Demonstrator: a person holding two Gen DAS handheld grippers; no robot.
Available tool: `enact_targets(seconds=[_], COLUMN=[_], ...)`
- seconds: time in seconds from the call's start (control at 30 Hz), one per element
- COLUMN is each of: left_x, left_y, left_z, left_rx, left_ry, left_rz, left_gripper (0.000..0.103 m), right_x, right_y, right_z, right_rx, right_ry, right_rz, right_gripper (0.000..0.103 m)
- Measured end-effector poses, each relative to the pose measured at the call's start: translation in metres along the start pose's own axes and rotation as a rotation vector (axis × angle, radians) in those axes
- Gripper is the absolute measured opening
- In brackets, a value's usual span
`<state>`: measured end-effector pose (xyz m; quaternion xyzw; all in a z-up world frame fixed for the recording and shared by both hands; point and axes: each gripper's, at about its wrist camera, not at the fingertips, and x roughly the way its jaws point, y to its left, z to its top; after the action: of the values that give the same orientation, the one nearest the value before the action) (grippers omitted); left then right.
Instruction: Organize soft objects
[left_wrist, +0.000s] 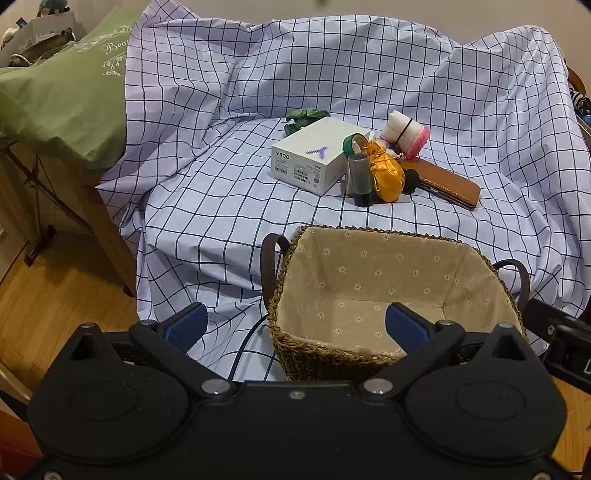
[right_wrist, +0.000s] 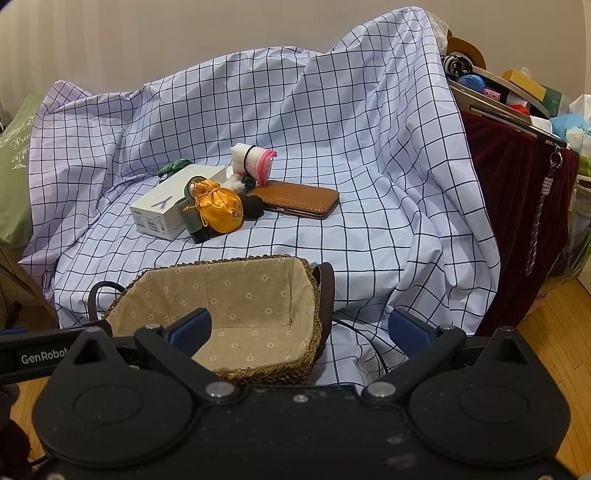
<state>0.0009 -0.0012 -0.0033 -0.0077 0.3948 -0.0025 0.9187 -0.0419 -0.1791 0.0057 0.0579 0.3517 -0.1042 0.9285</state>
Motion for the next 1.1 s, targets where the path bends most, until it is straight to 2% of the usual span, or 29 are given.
enact_targets(seconds=[1.1], left_x=[0.0024], left_y=[0.0001], left_z=[-0.0030], left_rx=[-0.006], left_ry=[0.020], left_rz=[-0.016], left_gripper=[0.100], right_x=[0.0005], right_y=[0.0005], right_z=[-0.0013], right_rx=[0.003], right_ry=[0.008], right_rz=[0.001], right_gripper=[0.102])
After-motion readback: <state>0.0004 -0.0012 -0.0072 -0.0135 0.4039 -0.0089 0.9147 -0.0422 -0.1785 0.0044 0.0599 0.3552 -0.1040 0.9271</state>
